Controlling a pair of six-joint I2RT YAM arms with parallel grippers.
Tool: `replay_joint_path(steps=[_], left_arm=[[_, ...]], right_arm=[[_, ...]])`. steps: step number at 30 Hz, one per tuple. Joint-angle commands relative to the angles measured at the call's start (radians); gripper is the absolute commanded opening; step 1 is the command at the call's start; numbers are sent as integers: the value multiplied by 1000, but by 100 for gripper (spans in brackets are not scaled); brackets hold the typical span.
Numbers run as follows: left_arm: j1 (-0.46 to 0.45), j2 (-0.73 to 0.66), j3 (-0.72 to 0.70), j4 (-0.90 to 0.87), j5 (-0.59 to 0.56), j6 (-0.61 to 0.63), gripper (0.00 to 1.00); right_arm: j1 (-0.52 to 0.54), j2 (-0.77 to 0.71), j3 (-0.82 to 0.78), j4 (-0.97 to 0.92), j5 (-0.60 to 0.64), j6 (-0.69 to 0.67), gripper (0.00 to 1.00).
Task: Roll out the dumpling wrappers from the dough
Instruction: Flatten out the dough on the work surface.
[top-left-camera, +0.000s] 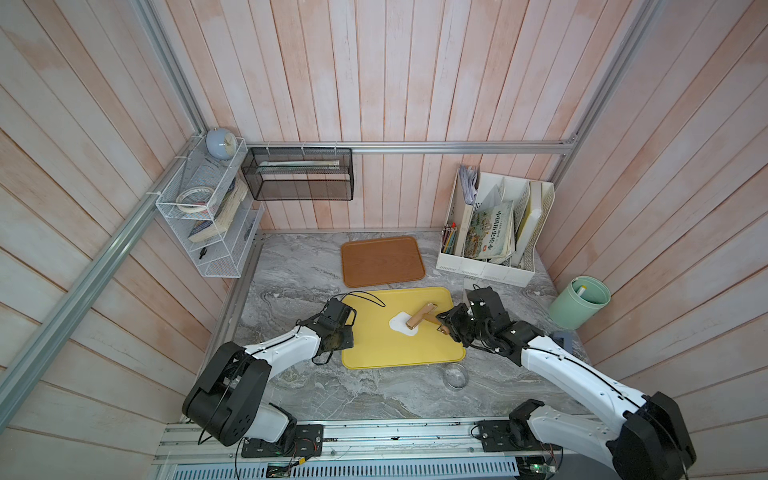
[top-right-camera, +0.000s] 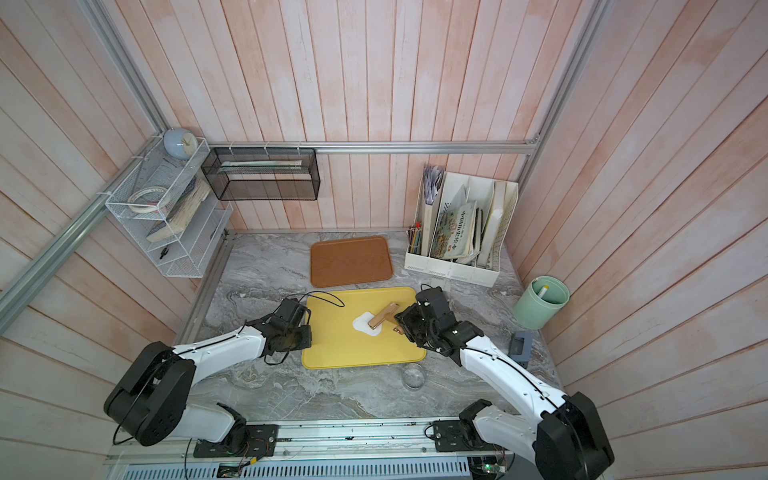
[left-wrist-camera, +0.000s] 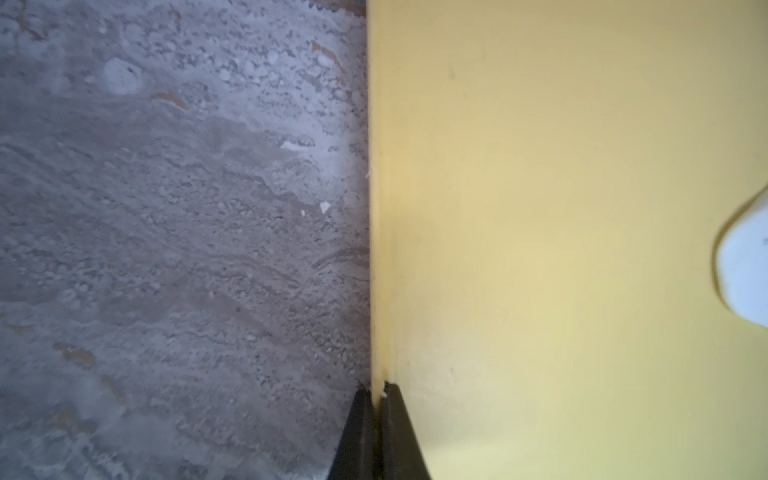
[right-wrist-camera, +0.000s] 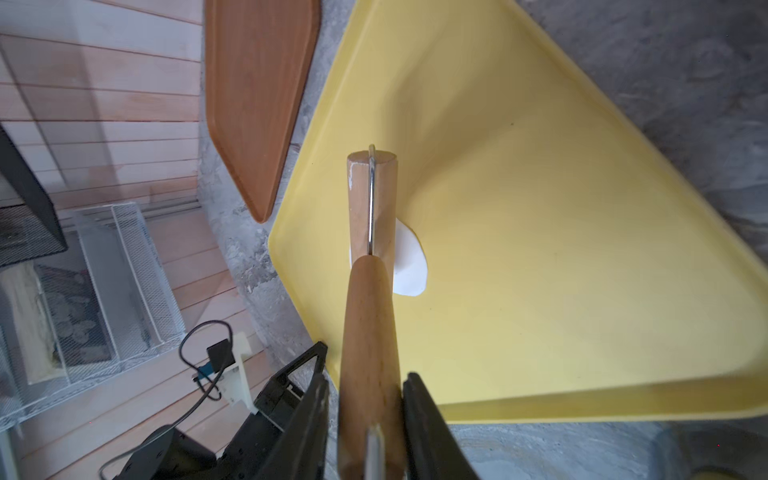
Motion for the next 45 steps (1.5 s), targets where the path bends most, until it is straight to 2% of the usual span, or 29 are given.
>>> replay_joint_path(steps=[1, 11, 18, 25, 30, 33, 36, 39, 45], left_arm=[[-9, 60, -36, -105, 12, 12, 0], [-12, 61, -36, -106, 7, 13, 0], [-15, 58, -38, -103, 5, 15, 0], [-15, 59, -39, -103, 5, 15, 0], [-15, 62, -35, -107, 5, 13, 0], [-15, 67, -32, -109, 4, 13, 0], [-15, 62, -35, -107, 4, 15, 0], [-17, 62, -36, -106, 5, 15, 0], [-17, 61, -36, -105, 3, 11, 0]], right_arm=[[52, 2, 5, 63, 128, 123, 0], [88, 135, -35, -8, 243, 180, 0], [99, 185, -87, -2, 270, 231, 0], [99, 102, -78, -112, 248, 212, 0], [134, 99, -91, -169, 244, 222, 0], [131, 179, -105, -120, 276, 232, 0], [131, 320, -43, -103, 278, 203, 0], [134, 375, -4, -114, 286, 190, 0], [125, 232, -9, -110, 328, 176, 0]])
